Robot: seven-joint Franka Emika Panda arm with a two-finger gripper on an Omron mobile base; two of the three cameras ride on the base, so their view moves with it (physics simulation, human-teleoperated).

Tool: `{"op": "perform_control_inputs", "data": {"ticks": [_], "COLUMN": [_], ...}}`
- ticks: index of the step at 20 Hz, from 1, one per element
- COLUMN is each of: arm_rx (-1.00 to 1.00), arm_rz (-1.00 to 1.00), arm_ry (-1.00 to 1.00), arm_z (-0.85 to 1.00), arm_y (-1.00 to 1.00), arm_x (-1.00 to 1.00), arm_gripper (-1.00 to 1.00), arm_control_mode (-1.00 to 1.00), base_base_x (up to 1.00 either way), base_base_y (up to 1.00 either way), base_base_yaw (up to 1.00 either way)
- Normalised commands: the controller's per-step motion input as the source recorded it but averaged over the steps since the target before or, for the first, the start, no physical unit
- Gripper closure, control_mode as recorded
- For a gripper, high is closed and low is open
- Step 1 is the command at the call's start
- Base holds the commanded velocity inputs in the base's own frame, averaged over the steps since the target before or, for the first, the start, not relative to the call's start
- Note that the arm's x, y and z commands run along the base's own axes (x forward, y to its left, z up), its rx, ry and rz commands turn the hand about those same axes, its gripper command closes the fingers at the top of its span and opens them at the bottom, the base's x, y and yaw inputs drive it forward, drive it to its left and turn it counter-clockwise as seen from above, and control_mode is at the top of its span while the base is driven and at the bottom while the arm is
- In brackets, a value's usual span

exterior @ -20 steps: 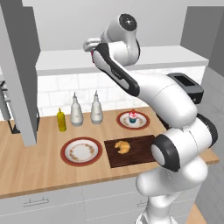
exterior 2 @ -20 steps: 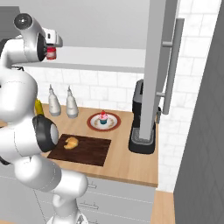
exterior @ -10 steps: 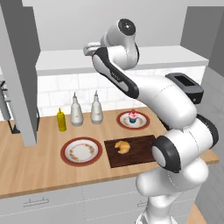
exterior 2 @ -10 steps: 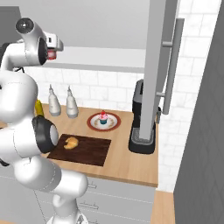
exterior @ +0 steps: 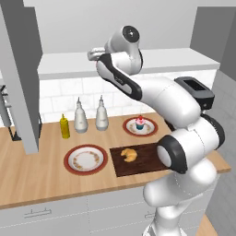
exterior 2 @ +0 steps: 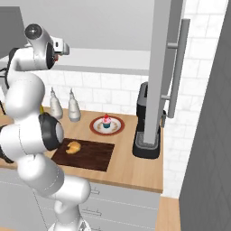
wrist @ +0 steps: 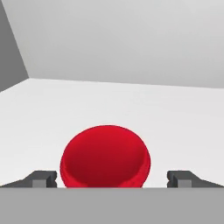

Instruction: From the different types of pastries on the counter, select a croissant and place it on the cutting board. Then retrieve a jar of jam from the cabinet and place it alongside the croissant on the cutting board.

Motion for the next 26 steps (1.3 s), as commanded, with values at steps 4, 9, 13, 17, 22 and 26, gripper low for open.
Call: {"op": "perform_control_inputs", "data": {"ticks": [4, 9, 13, 17, 22, 26], "arm_rx": [0.01, 0.02, 0.01, 0.02, 0.02, 0.09], "arm_rz": [-0.01, -0.03, -0.05, -0.04, -0.01, 0.0], "arm_ry": [0.0, 0.03, 0.07, 0.09, 0.05, -0.02], "arm_z": [0.0, 0.0, -0.01, -0.01, -0.01, 0.42], "arm_y": [0.02, 0.11, 0.2, 0.08, 0.0, 0.0], "arm_x": [0.19, 0.19, 0.0, 0.0, 0.0, -0.04], "arm_gripper": [-1.0, -1.0, 1.0, 1.0, 1.0, 1.0], "arm_control_mode": [-1.0, -1.0, -1.0, -1.0, -1.0, -1.0], "base_base_x": [0.0, 0.0, 0.0, 0.0, 0.0, 0.0], "base_base_y": [0.0, 0.0, 0.0, 0.0, 0.0, 0.0], "base_base_yaw": [0.0, 0.0, 0.0, 0.0, 0.0, 0.0]}}
